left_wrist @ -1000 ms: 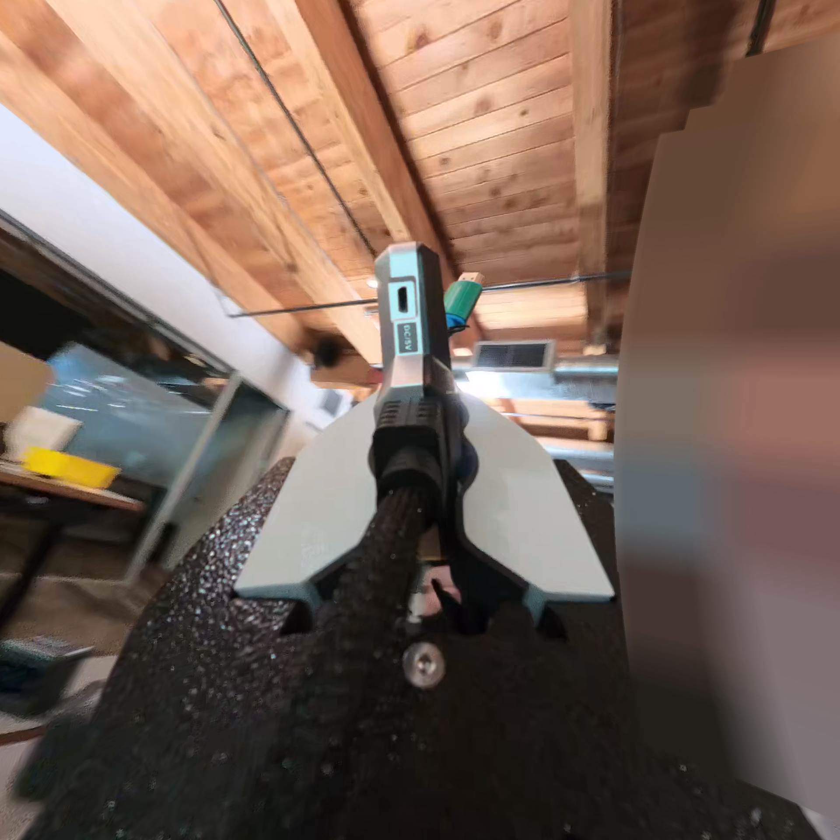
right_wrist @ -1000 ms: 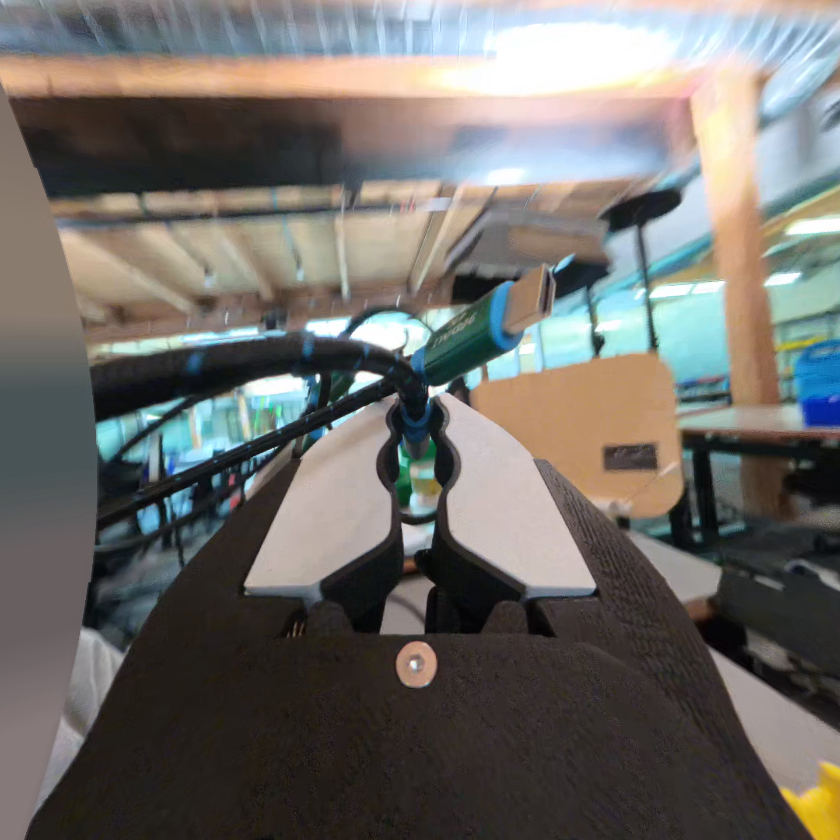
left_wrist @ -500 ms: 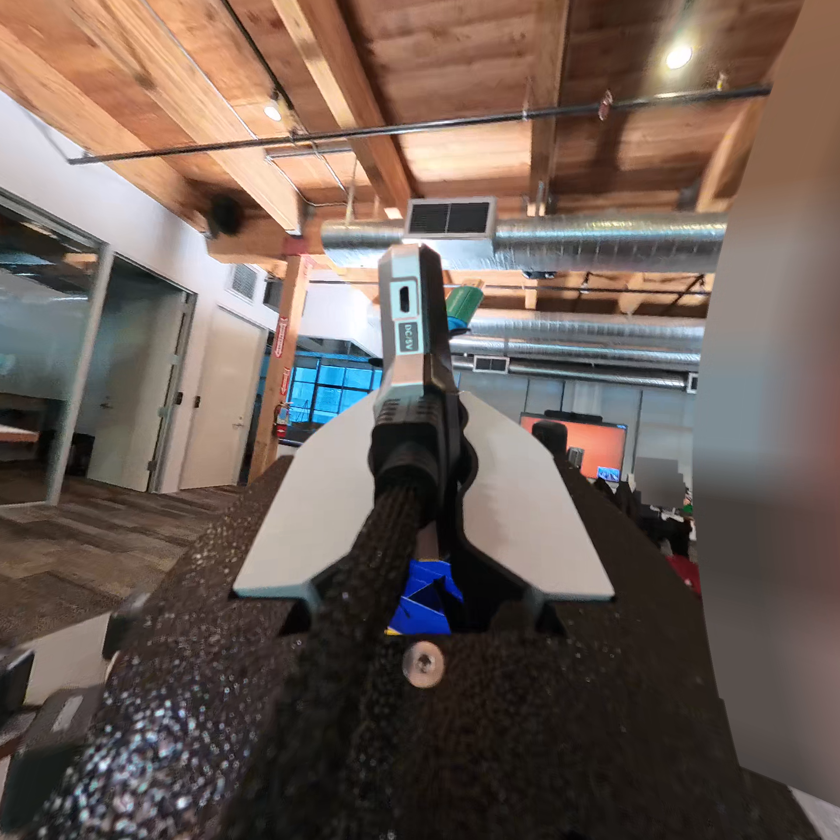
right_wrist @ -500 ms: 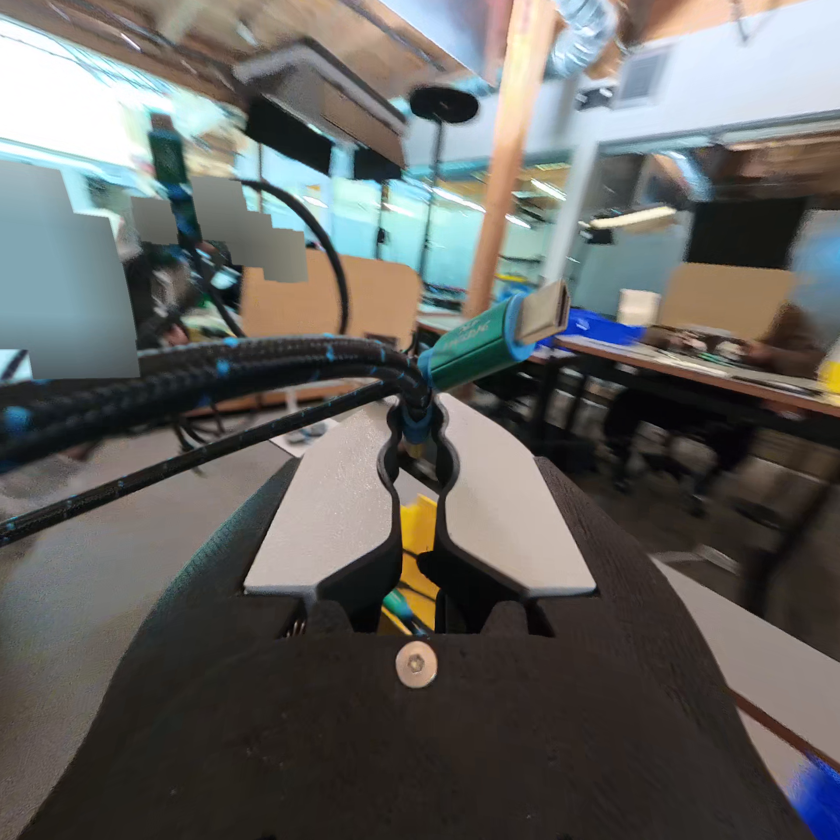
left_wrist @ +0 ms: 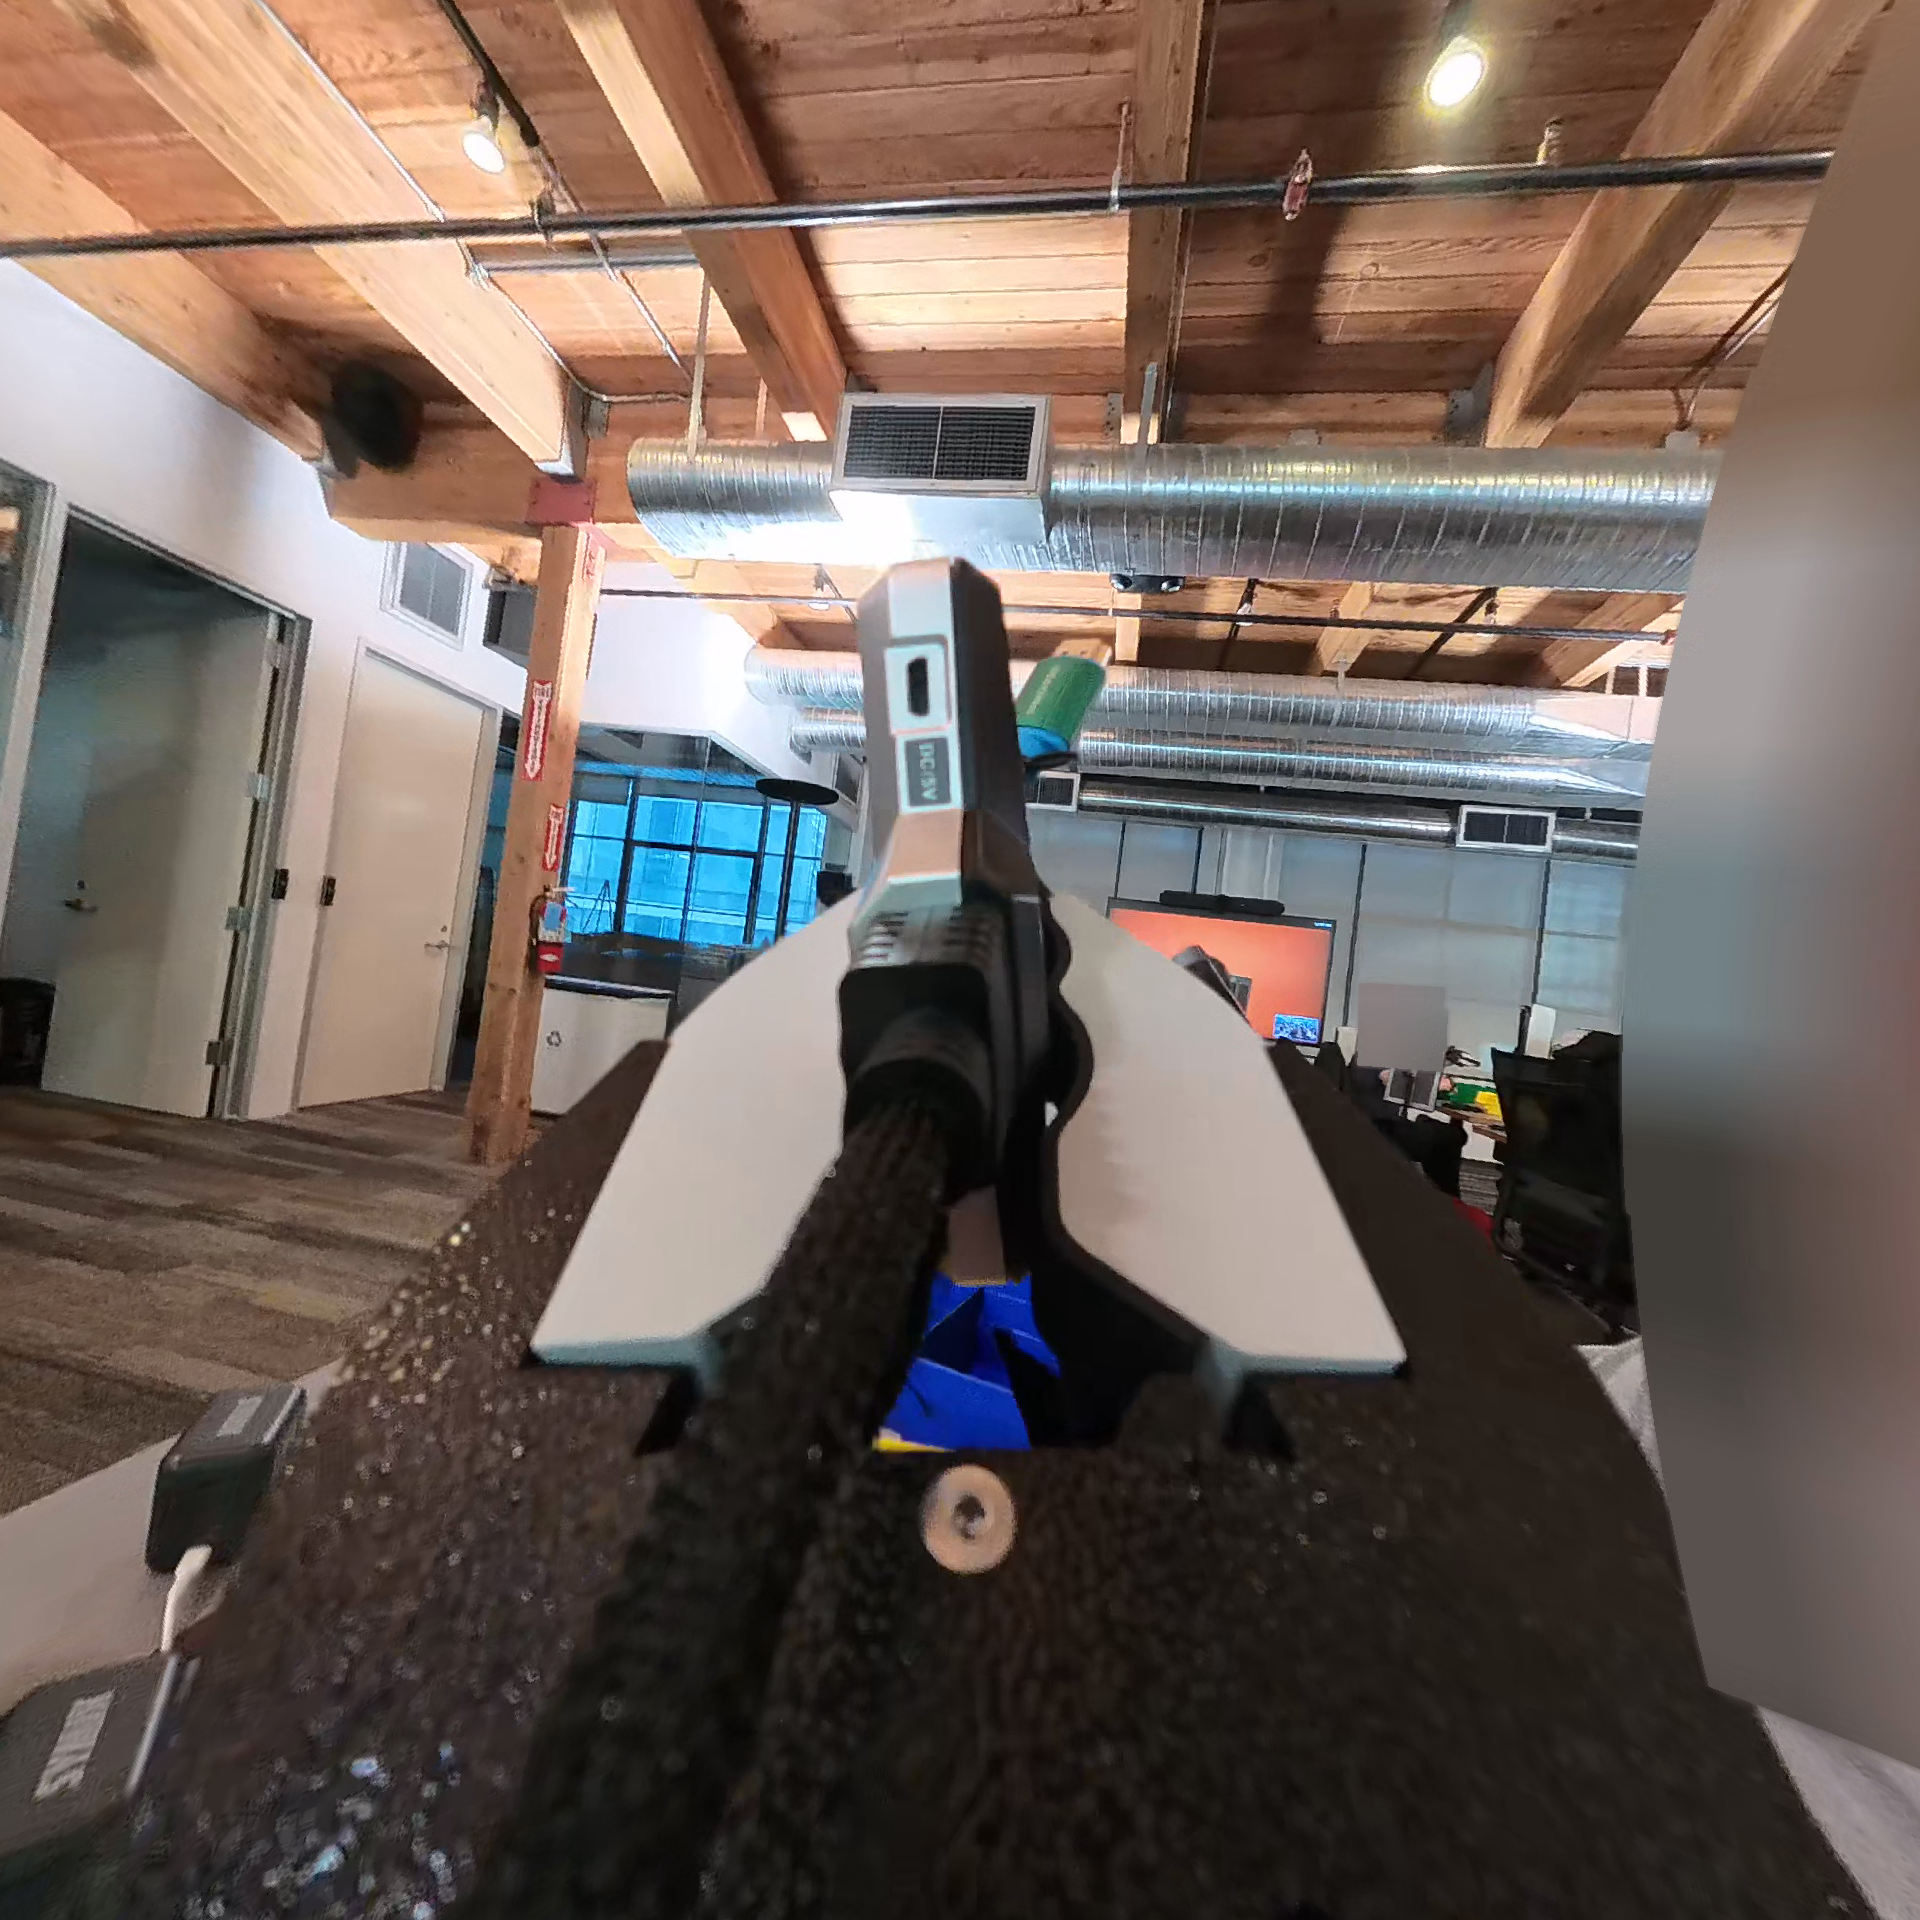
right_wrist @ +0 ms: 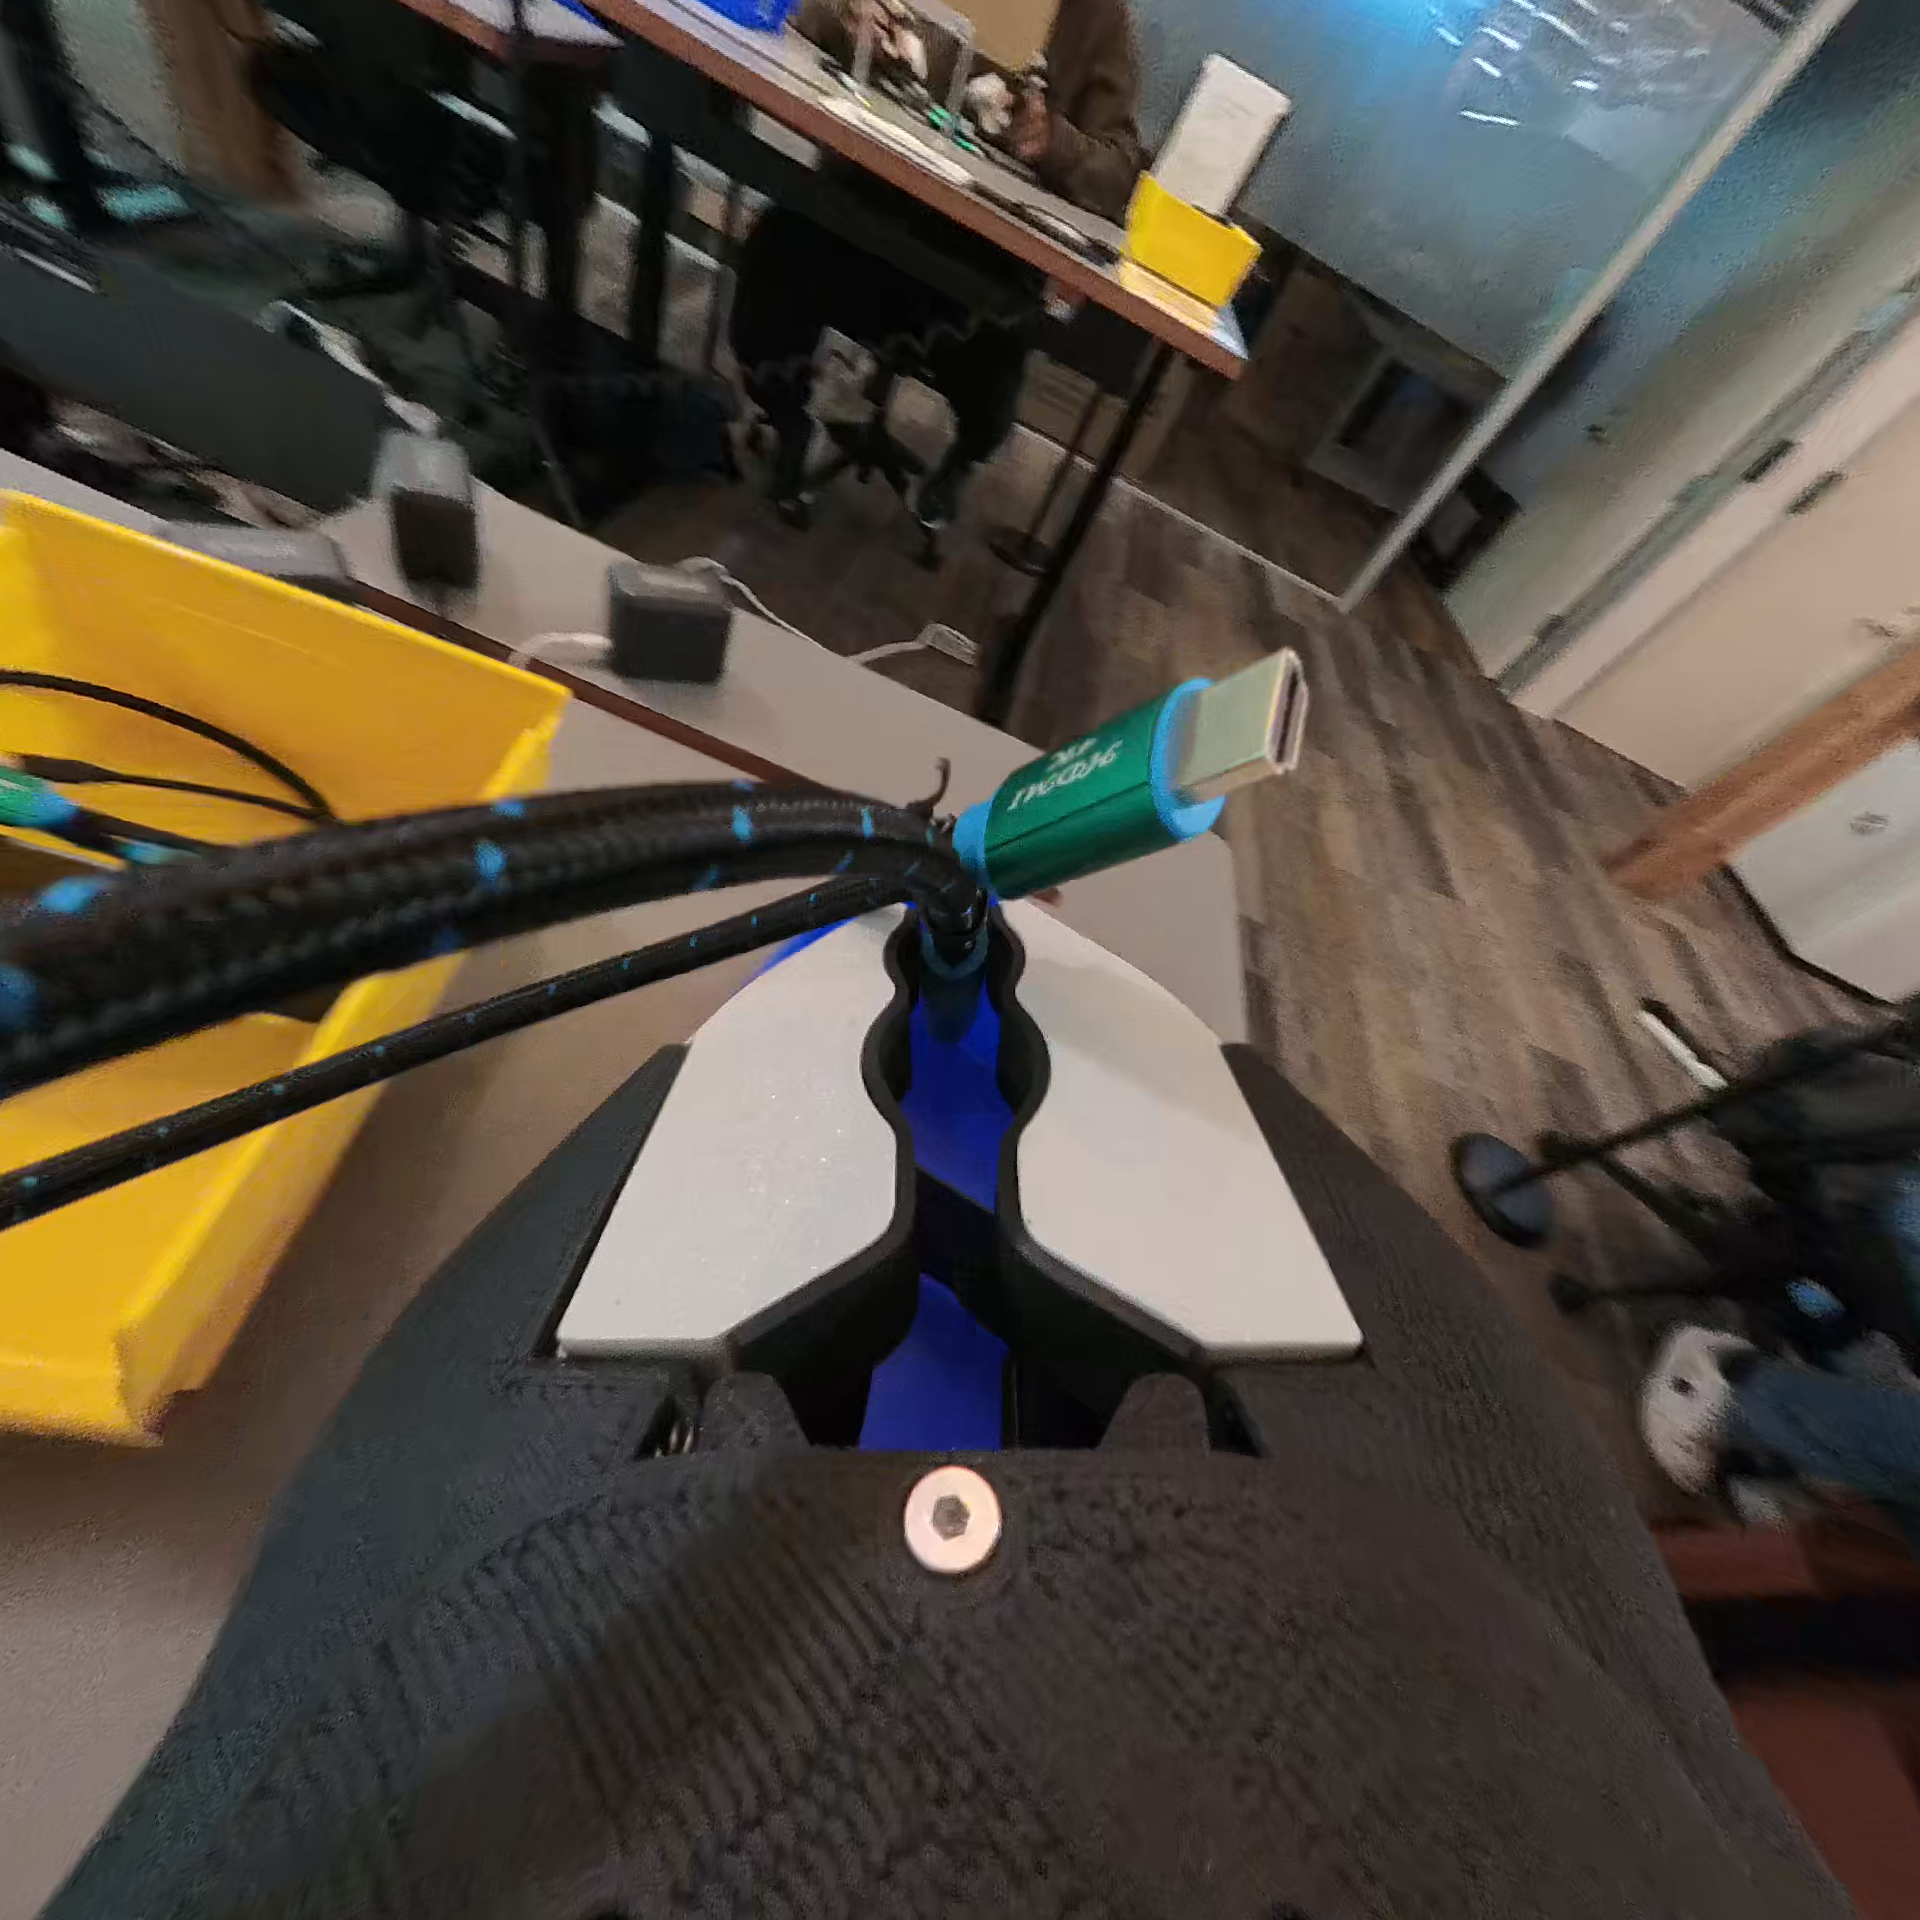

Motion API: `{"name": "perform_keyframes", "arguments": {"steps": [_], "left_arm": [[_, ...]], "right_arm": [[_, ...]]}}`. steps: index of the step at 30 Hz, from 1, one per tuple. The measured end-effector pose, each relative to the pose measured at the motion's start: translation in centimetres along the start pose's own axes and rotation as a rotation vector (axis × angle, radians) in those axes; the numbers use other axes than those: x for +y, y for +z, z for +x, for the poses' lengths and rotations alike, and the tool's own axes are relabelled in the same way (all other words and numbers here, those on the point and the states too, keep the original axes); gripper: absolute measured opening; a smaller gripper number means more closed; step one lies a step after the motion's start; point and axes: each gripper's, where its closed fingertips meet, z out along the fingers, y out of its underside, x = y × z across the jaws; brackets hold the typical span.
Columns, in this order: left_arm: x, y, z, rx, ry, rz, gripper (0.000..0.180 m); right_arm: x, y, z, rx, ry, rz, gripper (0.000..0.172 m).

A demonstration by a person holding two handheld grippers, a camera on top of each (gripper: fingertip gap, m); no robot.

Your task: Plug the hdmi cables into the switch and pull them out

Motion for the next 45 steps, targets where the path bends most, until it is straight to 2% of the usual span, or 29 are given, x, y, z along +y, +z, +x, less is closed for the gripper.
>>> {"name": "perform_keyframes", "arguments": {"steps": [5, 8, 11, 13, 15, 17, 21, 26, 29, 32, 34, 35, 37, 38, 39, 42, 43, 45], "left_arm": [[0.9, 0.1, -0.5, 0.007, 0.006, -0.055, 0.024], [0.8, 0.0, -0.3, 0.025, 0.014, -0.067, 0.024], [0.8, -0.1, -0.4, 0.036, 0.006, -0.067, 0.024], [0.8, -0.1, -0.6, 0.043, -0.012, -0.064, 0.024], [0.8, -0.2, -0.8, 0.046, -0.028, -0.058, 0.025], [0.7, -0.3, -1.0, 0.047, -0.044, -0.053, 0.025], [0.7, -0.5, -1.5, 0.044, -0.074, -0.048, 0.025], [0.9, -0.5, -1.8, 0.045, -0.086, -0.056, 0.025], [1.1, -0.5, -2.0, 0.046, -0.088, -0.063, 0.025], [1.3, -0.5, -2.2, 0.044, -0.097, -0.068, 0.024], [1.4, -0.4, -2.4, 0.042, -0.102, -0.070, 0.025], [1.5, -0.4, -2.5, 0.042, -0.103, -0.071, 0.024], [1.5, -0.3, -2.4, 0.065, -0.080, -0.054, 0.025], [1.5, -0.3, -2.3, 0.077, -0.083, -0.044, 0.024], [1.5, -0.2, -2.3, 0.086, -0.092, -0.035, 0.025], [1.4, 0.0, -2.3, 0.108, -0.108, 0.013, 0.024], [1.3, 0.0, -2.2, 0.118, -0.116, 0.031, 0.024], [0.9, -0.1, -2.1, 0.142, -0.138, 0.076, 0.025]], "right_arm": [[4.7, 0.8, 1.8, 0.141, -0.260, -0.244, 0.011], [8.1, 1.3, 2.8, 0.286, -0.545, -0.408, 0.011], [9.6, 1.5, 3.6, 0.495, -0.904, -0.464, 0.011], [11.0, 2.1, 2.5, 0.511, -1.099, -0.481, 0.010], [12.6, 2.6, 1.1, 0.458, -1.169, -0.488, 0.010], [15.1, 3.1, -0.9, 0.260, -1.132, -0.542, 0.011], [18.0, 2.2, -0.2, 0.080, -0.976, -0.798, 0.012], [19.2, 1.1, -1.4, -0.224, -0.562, -0.952, 0.018], [18.9, -0.2, -2.4, -0.364, -0.311, -1.036, 0.041], [16.9, -1.4, -1.5, -0.317, -0.272, -1.065, 0.057], [14.0, -1.6, 0.4, -0.160, -0.374, -0.988, 0.058], [11.4, -1.5, 2.3, 0.001, -0.478, -0.886, 0.058], [4.3, -2.0, 3.7, 0.285, -0.578, -0.572, 0.053], [0.9, -2.3, 2.3, 0.318, -0.542, -0.383, 0.048], [-2.4, -2.6, -0.3, 0.284, -0.480, -0.178, 0.046], [-10.3, -4.2, -10.1, -0.006, -0.276, 0.337, 0.039], [-12.0, -4.7, -12.0, -0.044, -0.206, 0.441, 0.040], [-14.6, -5.0, -13.0, 0.029, -0.132, 0.583, 0.046]]}}
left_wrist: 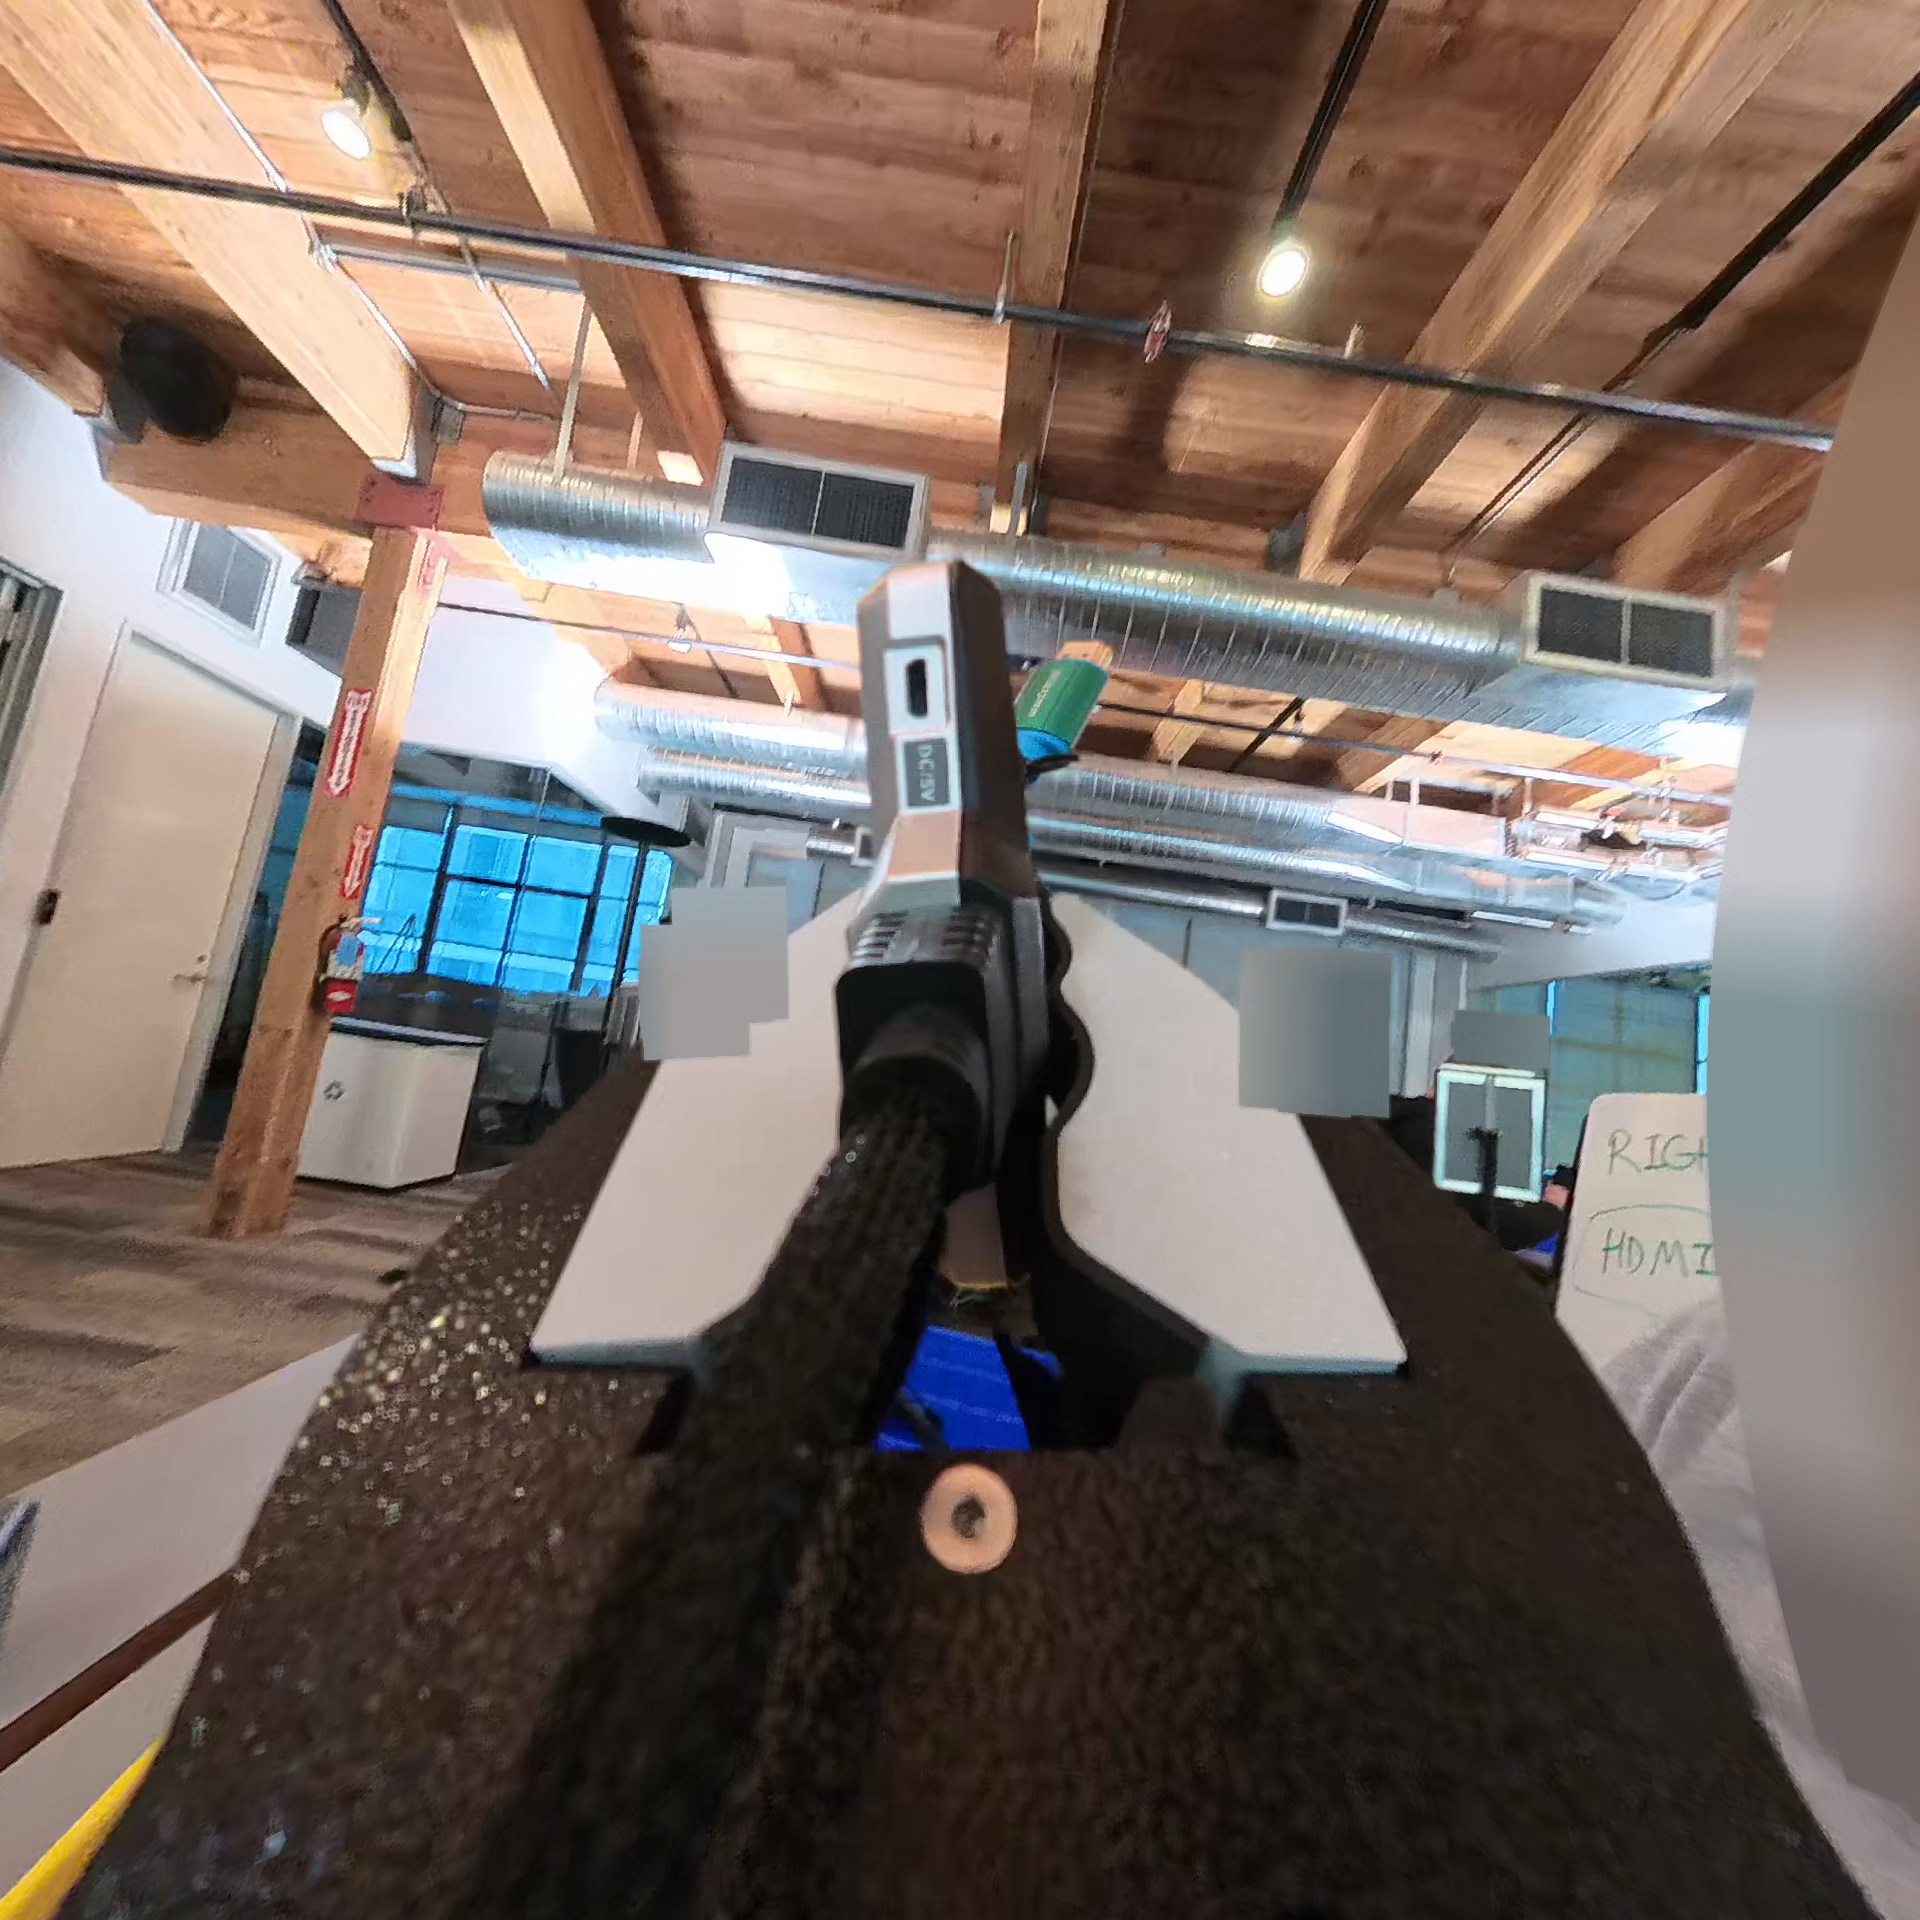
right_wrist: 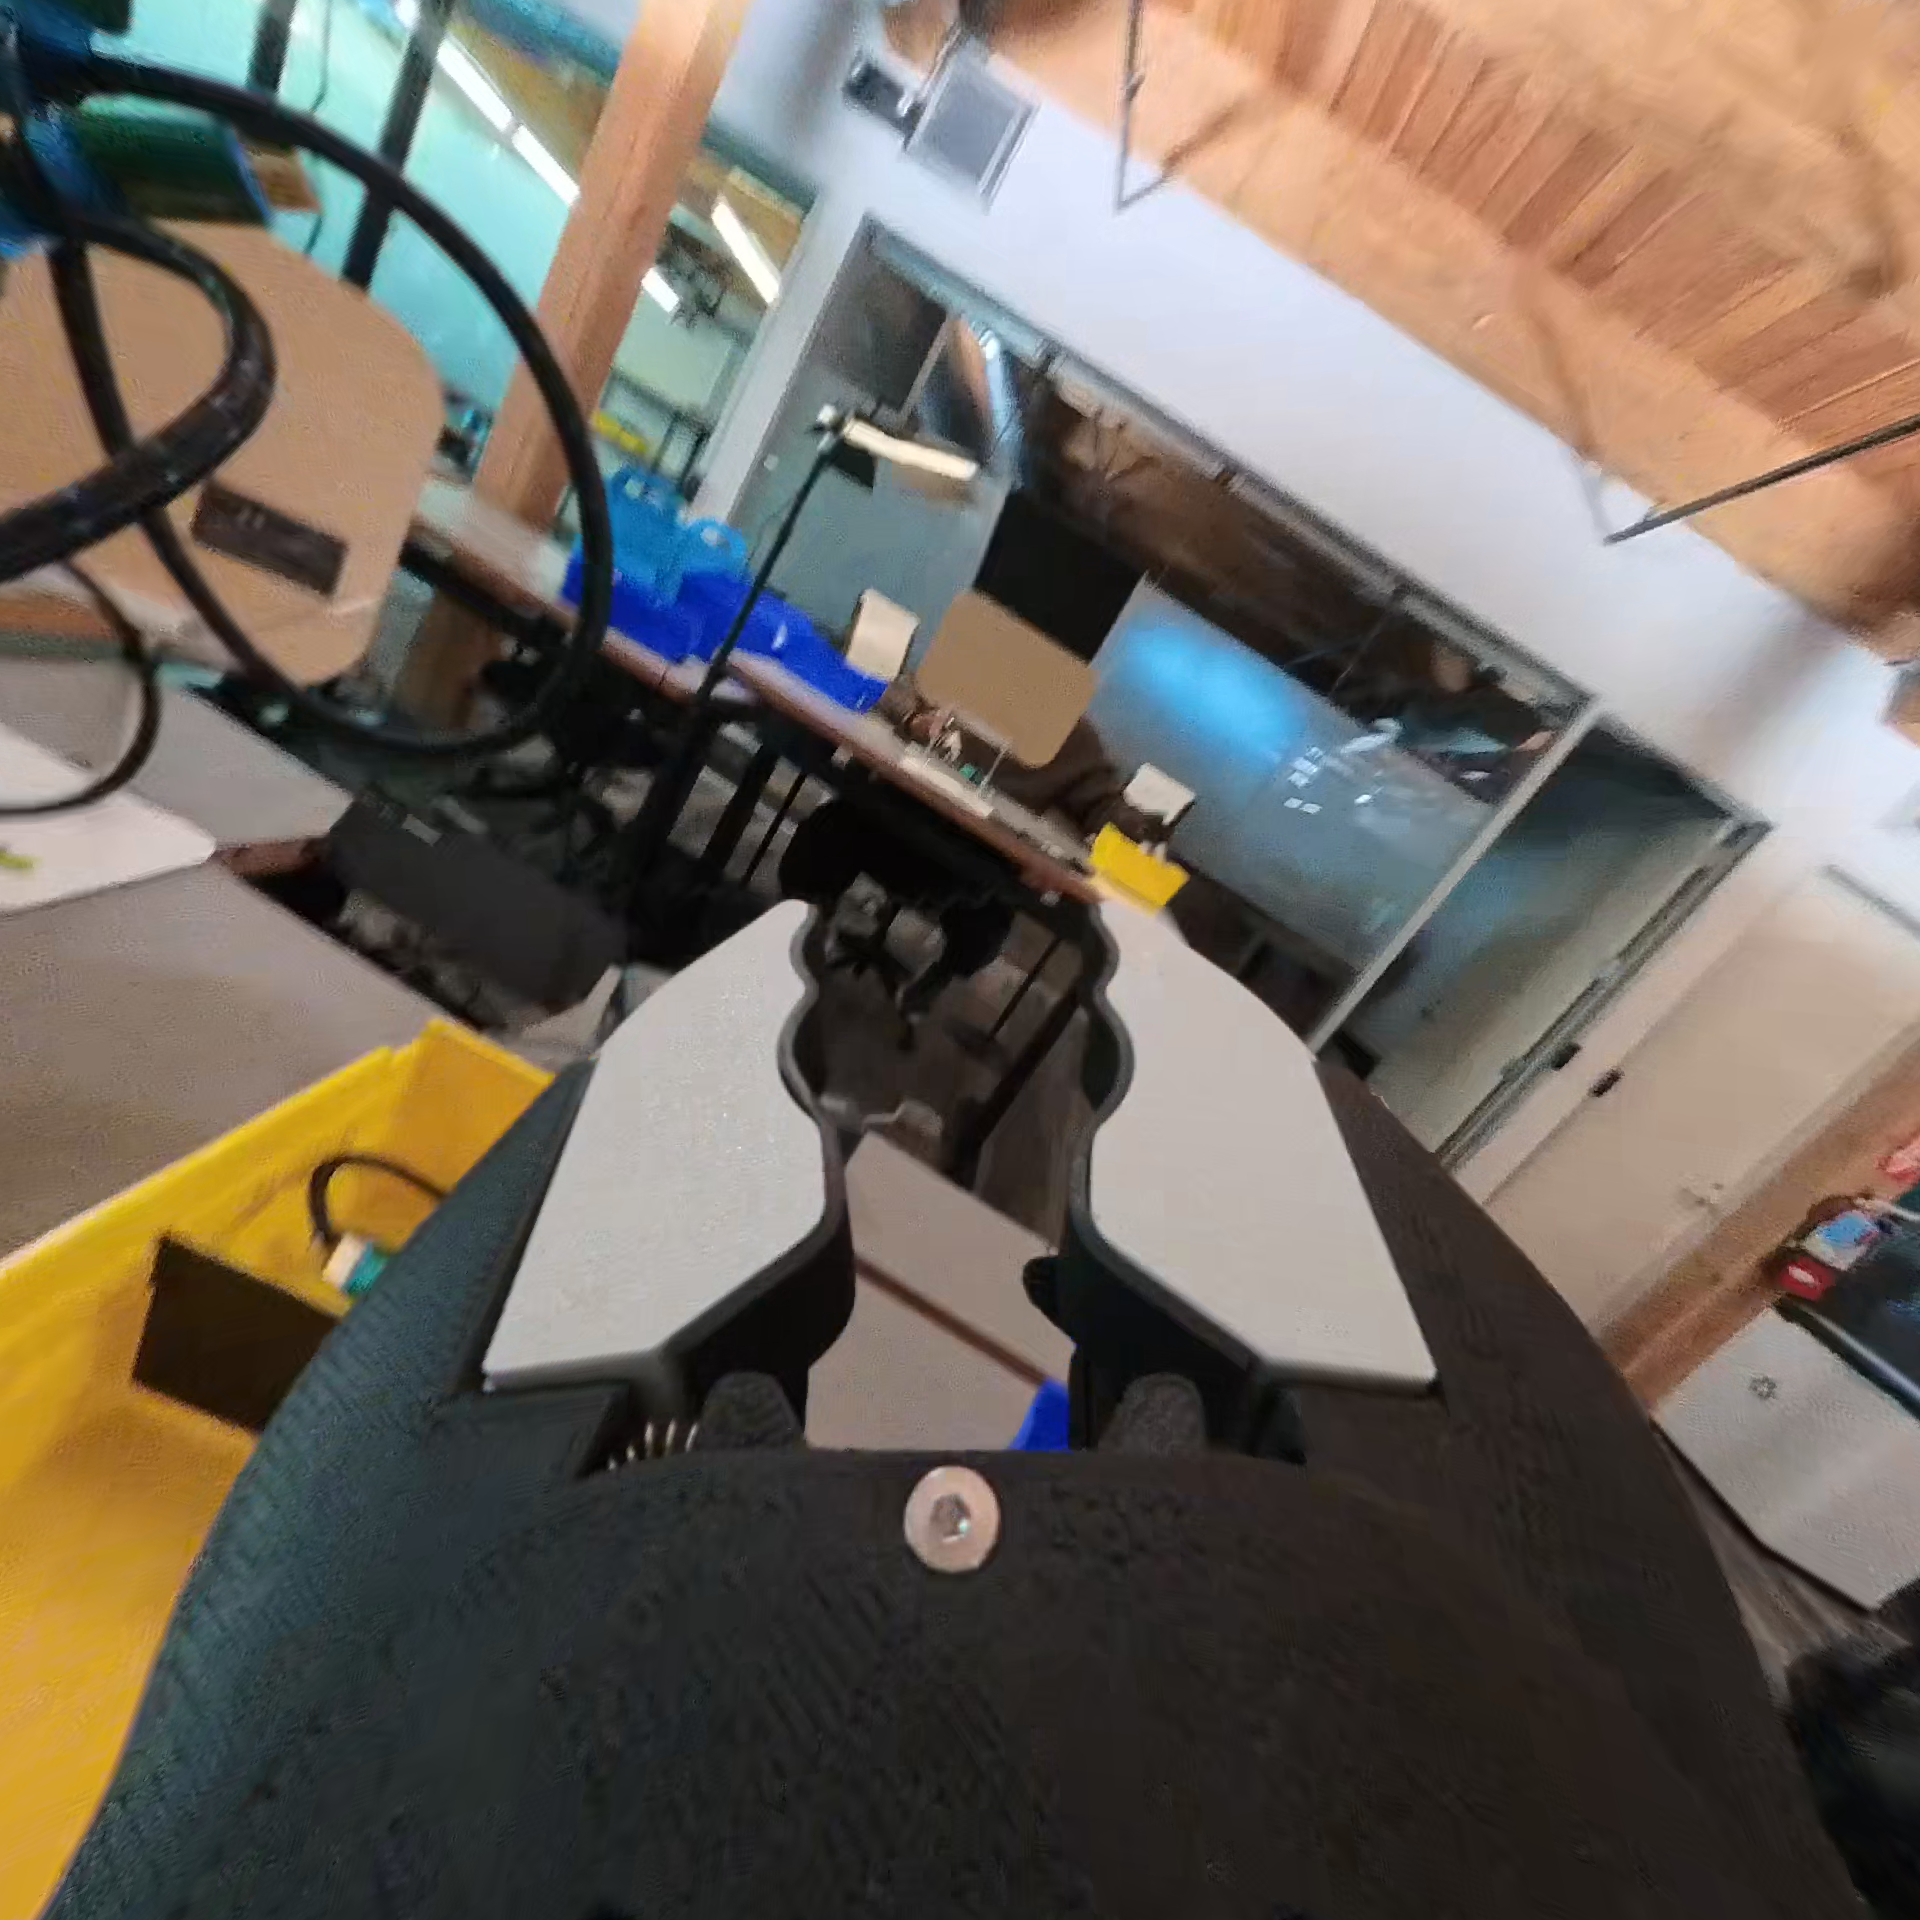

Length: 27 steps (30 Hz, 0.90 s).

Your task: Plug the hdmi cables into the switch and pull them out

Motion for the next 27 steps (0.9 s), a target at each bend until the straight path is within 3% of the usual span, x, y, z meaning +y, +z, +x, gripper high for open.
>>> {"name": "perform_keyframes", "arguments": {"steps": [2, 3, 7, 10, 12, 16, 21, 27], "left_arm": [[-0.5, -0.1, 0.3, 0.032, -0.016, 0.039, 0.025], [-0.7, -0.2, 0.5, 0.051, -0.029, 0.056, 0.025], [-1.4, -0.5, 1.2, 0.122, -0.064, 0.106, 0.025], [-1.9, -0.6, 0.9, 0.098, -0.028, 0.139, 0.025], [-2.1, -0.8, 0.3, 0.057, 0.013, 0.162, 0.024], [-1.3, -0.7, -1.1, -0.015, 0.021, 0.166, 0.024], [-0.5, 0.2, -0.1, -0.004, 0.071, 0.217, 0.024], [1.2, 1.6, 0.6, 0.024, 0.014, 0.148, 0.024]], "right_arm": [[-2.1, 1.3, -0.8, 0.047, 0.069, 0.148, 0.033], [-2.9, 2.1, -2.2, -0.015, 0.133, 0.207, 0.027], [-3.9, 4.9, -9.4, -0.435, 0.384, 0.246, 0.026], [-3.6, 4.0, -15.0, -0.819, 0.451, 0.191, 0.013], [-3.9, 2.5, -17.2, -0.976, 0.454, 0.216, 0.006], [-5.2, 3.7, -18.8, -0.968, 0.504, 0.247, 0.007], [-5.3, 6.9, -19.0, -0.763, 0.523, 0.283, 0.000], [-6.9, 6.4, -19.8, -0.950, 0.811, 0.371, 0.015]]}}
